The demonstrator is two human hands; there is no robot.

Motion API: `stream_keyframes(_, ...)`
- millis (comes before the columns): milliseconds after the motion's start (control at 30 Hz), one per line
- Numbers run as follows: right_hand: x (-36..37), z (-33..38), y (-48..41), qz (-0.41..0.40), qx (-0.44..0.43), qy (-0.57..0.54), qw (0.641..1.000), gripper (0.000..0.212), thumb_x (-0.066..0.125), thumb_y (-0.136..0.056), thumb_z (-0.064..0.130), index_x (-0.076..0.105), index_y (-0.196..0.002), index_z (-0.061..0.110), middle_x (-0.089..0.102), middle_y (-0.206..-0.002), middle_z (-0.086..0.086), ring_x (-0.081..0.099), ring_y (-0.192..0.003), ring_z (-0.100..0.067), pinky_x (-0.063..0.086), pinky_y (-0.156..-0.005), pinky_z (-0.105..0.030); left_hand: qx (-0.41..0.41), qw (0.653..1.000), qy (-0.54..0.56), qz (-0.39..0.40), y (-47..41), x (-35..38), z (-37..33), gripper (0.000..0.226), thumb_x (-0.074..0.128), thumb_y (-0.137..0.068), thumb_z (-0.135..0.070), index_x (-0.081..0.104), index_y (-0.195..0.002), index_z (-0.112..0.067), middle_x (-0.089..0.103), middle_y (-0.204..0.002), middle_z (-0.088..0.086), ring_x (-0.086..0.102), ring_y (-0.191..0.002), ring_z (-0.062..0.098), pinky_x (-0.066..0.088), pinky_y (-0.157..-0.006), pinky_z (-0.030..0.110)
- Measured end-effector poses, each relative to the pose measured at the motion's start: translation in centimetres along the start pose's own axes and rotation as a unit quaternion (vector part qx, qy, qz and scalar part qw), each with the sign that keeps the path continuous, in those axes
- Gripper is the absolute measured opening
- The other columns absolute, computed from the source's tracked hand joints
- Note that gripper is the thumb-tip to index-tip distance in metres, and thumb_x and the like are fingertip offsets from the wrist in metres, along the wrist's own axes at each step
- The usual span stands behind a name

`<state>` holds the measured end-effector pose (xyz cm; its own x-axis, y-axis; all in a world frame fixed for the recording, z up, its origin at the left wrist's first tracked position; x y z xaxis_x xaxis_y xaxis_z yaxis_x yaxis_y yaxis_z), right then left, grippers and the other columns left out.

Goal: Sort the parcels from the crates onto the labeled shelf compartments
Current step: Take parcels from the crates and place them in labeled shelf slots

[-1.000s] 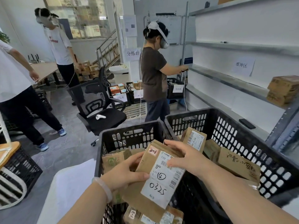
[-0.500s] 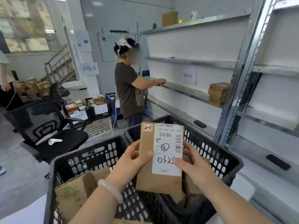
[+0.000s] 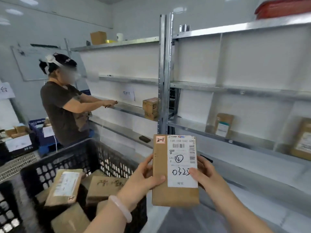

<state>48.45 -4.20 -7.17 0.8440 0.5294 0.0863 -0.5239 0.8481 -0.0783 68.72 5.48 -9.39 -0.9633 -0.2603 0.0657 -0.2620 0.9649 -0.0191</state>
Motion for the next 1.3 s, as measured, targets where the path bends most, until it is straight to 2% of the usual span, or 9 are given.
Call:
stream_keyframes(200,-11.4,-0.2,0.8,-0.062,0.007,0.021,0.998,0.081,0.08,-0.049,0.045,0.051,-0.124,0.035,0.068,-0.112,0.026,0.063,-0.107,0.003,0.053,-0.082,-0.022,-0.006,0.997,0.025,0.068,-6.0,10.4,2.6,0.1,0.087,-0.056,-0.025,0.041,-0.144,-0.028,0.073,-0.118,-0.006,0.068,-0.112,0.016,0.058,-0.085,0.032)
stream_keyframes(300,-15.2,-0.6,0.1,-0.085,0.008,0.036,0.996,0.082,0.078,-0.055,0.047,0.051,-0.131,0.035,0.066,-0.115,0.028,0.06,-0.112,0.004,0.048,-0.099,-0.035,-0.013,0.996,0.021,0.083,-8.4,13.1,3.5,0.101,0.087,-0.057,-0.026,0.038,-0.146,-0.029,0.071,-0.123,-0.004,0.066,-0.115,0.017,0.057,-0.094,0.038)
stream_keyframes(433,-18.2,-1.9,-1.6,-0.106,0.017,0.057,0.993,0.063,0.079,-0.078,0.034,0.05,-0.132,0.043,0.06,-0.127,0.026,0.054,-0.122,0.001,0.043,-0.107,-0.042,-0.018,0.996,0.012,0.087,-12.1,14.7,4.3,0.091,0.085,-0.064,-0.024,0.042,-0.143,-0.034,0.071,-0.12,-0.003,0.067,-0.113,0.017,0.057,-0.092,0.036)
stream_keyframes(600,-20.2,-3.2,-5.0,-0.134,0.015,0.086,0.987,0.074,0.081,-0.059,0.055,0.052,-0.127,0.045,0.059,-0.13,0.022,0.055,-0.121,0.0,0.045,-0.105,-0.04,-0.017,0.995,0.015,0.098,-17.9,15.4,5.0,0.079,0.077,-0.073,-0.012,0.043,-0.141,-0.033,0.072,-0.119,0.001,0.068,-0.112,0.019,0.058,-0.091,0.038)
stream_keyframes(700,-21.4,-3.7,-9.0,-0.138,0.012,0.1,0.985,0.055,0.081,-0.076,0.038,0.051,-0.122,0.049,0.059,-0.127,0.024,0.056,-0.117,0.004,0.047,-0.101,-0.033,-0.019,0.995,0.011,0.093,-22.3,15.0,5.7,0.091,0.082,-0.069,-0.02,0.038,-0.148,-0.026,0.071,-0.121,0.003,0.067,-0.115,0.021,0.055,-0.097,0.047)
stream_keyframes(800,-22.0,-3.5,-14.4,-0.145,0.003,0.116,0.983,0.051,0.073,-0.085,0.02,0.05,-0.121,0.048,0.056,-0.126,0.024,0.055,-0.115,0.006,0.046,-0.096,-0.026,-0.023,0.996,0.025,0.086,-27.2,13.9,6.4,0.097,0.085,-0.065,-0.022,0.037,-0.149,-0.024,0.071,-0.122,-0.001,0.066,-0.116,0.019,0.055,-0.097,0.04)
stream_keyframes(933,-21.8,-3.6,-21.9,-0.136,0.009,0.134,0.982,0.052,0.071,-0.087,0.022,0.048,-0.127,0.045,0.055,-0.127,0.025,0.052,-0.119,0.002,0.046,-0.097,-0.027,-0.031,0.996,0.025,0.075,-33.6,11.5,6.3,0.105,0.089,-0.055,-0.031,0.039,-0.147,-0.03,0.07,-0.124,-0.006,0.065,-0.117,0.016,0.05,-0.103,0.047)
stream_keyframes(1100,-21.9,-4.4,-29.1,-0.132,0.02,0.146,0.98,0.054,0.071,-0.087,0.02,0.046,-0.129,0.043,0.052,-0.127,0.026,0.051,-0.119,0.004,0.048,-0.075,-0.011,-0.045,0.995,0.015,0.089,-41.0,9.5,6.4,0.104,0.089,-0.055,-0.03,0.039,-0.146,-0.031,0.069,-0.126,-0.004,0.064,-0.118,0.019,0.05,-0.104,0.049)
stream_keyframes(1300,-23.2,-6.3,-35.9,-0.117,0.048,0.171,0.977,0.058,0.072,-0.087,0.023,0.043,-0.133,0.044,0.052,-0.127,0.028,0.05,-0.118,0.007,0.045,-0.085,-0.015,-0.069,0.994,0.012,0.086,-47.8,8.2,7.8,0.104,0.09,-0.058,-0.028,0.038,-0.148,-0.028,0.066,-0.132,0.0,0.063,-0.121,0.022,0.051,-0.102,0.05)
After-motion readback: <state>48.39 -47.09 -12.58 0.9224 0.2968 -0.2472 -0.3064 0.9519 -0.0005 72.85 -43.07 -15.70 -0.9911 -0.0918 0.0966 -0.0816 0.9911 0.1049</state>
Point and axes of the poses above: each hand's wrist, its own y-axis away from the middle knuckle, its own x-axis out of the palm, z = x × y, the point moved 1 cm from there along -y, towards the middle knuckle
